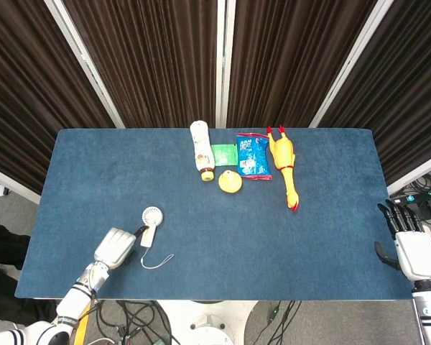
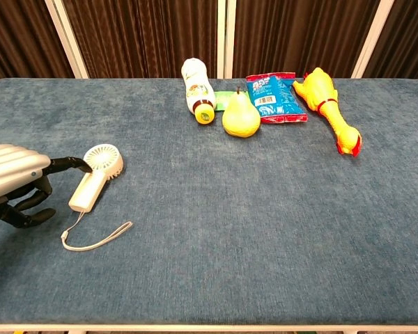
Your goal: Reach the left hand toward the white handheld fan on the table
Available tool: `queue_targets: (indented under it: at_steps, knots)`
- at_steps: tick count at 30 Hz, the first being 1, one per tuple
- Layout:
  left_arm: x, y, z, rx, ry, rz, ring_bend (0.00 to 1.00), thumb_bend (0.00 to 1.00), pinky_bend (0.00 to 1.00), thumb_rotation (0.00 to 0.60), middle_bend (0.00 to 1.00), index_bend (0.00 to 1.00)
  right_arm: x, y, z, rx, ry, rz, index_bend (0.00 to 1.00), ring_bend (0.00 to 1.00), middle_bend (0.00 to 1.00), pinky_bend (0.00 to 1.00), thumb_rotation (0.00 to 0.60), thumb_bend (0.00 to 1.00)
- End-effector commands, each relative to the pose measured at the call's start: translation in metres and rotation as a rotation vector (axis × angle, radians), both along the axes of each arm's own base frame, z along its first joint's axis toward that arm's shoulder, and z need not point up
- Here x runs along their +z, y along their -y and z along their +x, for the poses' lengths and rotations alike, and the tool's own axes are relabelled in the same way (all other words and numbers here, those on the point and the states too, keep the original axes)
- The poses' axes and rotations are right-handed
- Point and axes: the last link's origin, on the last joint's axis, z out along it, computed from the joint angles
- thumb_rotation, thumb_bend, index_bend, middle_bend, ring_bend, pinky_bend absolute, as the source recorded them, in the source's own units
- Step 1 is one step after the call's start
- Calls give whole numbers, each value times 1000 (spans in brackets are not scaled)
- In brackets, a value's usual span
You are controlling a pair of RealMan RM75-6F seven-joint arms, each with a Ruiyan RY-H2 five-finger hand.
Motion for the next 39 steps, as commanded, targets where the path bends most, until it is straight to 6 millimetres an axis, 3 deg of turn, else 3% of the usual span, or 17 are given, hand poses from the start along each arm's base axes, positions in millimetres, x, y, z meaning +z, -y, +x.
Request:
queue_targets:
  at_steps: [1, 22, 39]
  knots:
    - [0, 0, 0, -1, -4, -1, 854, 411, 846, 600, 821, 151, 0, 0, 0, -1, 0, 1, 0, 0, 0, 0, 600, 326]
    - [-6, 0, -6, 32, -35, -39, 854, 412, 846, 600, 821, 157, -1, 0, -2, -12, 1, 6, 0, 0, 0, 0, 600, 327]
    - [26, -5, 11, -41, 39, 123, 850, 411, 843, 600, 818, 158, 1, -1, 1, 0, 5, -2, 0, 0, 0, 0, 600, 326]
